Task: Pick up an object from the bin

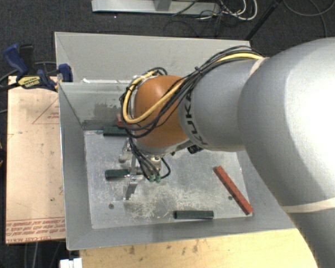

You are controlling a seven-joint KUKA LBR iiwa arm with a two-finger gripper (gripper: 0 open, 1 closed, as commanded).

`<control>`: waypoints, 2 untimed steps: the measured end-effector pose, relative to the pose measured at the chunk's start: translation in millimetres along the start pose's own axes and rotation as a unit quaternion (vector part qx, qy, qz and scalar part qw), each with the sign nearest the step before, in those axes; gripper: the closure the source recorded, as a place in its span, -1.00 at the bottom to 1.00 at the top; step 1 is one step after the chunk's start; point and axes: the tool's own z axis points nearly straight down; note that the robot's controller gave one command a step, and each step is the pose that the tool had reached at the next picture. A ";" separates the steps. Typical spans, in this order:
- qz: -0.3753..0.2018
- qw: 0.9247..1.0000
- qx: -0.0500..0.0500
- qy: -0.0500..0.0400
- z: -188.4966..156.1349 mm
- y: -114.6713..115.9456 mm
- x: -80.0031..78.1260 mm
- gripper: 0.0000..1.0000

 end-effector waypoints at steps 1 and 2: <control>-0.010 1.000 -0.002 -0.002 15.7 -1.9 -0.1 -1.00; -0.003 1.000 -0.005 -0.008 12.6 -3.7 -2.2 1.00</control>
Offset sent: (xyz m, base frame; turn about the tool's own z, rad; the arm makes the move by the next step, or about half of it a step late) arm -0.0041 -0.0083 -0.0209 -0.0057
